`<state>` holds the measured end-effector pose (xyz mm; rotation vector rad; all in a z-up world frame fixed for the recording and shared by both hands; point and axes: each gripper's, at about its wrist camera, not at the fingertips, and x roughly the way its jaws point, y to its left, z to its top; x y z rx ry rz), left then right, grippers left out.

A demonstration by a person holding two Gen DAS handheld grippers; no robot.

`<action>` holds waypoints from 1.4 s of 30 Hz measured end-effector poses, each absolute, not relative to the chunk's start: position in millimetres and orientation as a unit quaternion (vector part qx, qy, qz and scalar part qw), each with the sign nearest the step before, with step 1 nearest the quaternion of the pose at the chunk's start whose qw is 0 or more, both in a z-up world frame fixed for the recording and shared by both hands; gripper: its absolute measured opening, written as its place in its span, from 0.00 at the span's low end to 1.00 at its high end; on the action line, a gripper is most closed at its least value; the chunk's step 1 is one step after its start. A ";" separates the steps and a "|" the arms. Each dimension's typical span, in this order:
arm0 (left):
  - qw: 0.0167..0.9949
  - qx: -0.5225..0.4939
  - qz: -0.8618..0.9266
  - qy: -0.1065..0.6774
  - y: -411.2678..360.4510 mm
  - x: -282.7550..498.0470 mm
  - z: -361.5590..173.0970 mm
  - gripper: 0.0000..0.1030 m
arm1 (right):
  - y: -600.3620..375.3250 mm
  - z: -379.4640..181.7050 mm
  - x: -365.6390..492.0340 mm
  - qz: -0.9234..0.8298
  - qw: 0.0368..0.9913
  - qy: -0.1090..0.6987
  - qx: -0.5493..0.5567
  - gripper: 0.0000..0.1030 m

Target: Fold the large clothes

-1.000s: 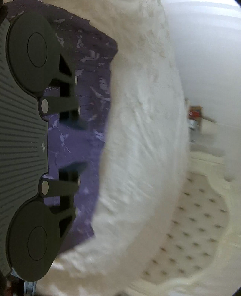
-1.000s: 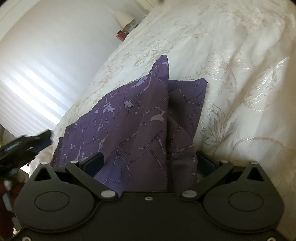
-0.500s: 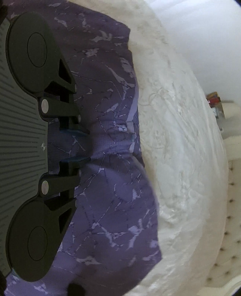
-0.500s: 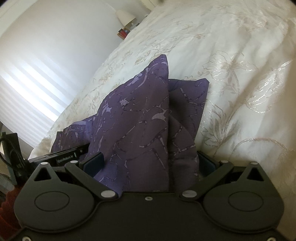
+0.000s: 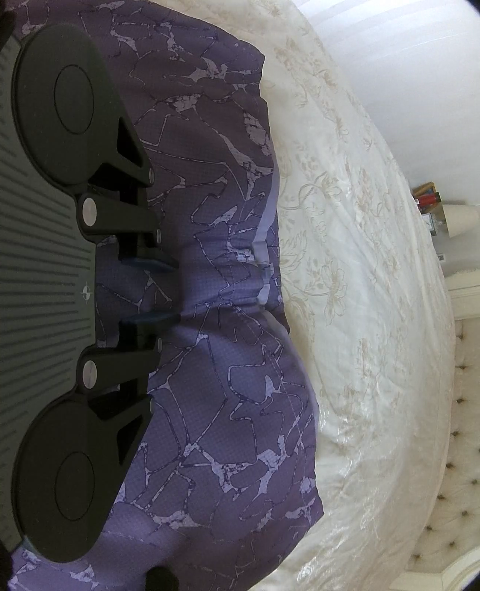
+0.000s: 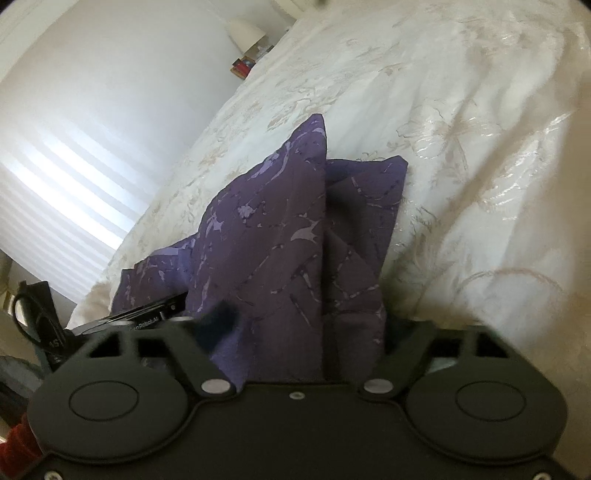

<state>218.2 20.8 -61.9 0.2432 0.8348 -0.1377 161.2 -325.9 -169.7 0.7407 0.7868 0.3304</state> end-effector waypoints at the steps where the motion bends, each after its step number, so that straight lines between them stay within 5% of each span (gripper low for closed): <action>1: 0.905 0.118 -0.067 0.404 21.0 218.3 -61.7 0.22 | -327.1 -170.2 160.1 0.165 0.839 0.371 0.361 0.59; 10: 0.905 0.054 -0.081 0.413 38.7 195.5 -37.5 0.21 | -335.0 -175.9 159.5 0.170 0.826 0.366 0.394 0.47; 21: 0.905 0.027 -0.107 0.410 65.2 95.4 -39.1 0.22 | -337.3 -177.3 159.5 0.170 0.823 0.367 0.399 0.49; 34: 0.906 0.019 -0.109 0.408 67.7 93.2 -59.7 0.22 | -335.3 -183.2 158.7 0.179 0.817 0.370 0.405 0.59; 38: 0.907 0.007 -0.111 0.406 71.4 91.0 -60.4 0.22 | -332.7 -178.0 153.8 0.180 0.825 0.359 0.399 0.39; 42: 0.907 -0.006 -0.116 0.404 76.2 88.4 -61.5 0.22 | -332.3 -168.7 149.4 0.179 0.825 0.346 0.409 0.32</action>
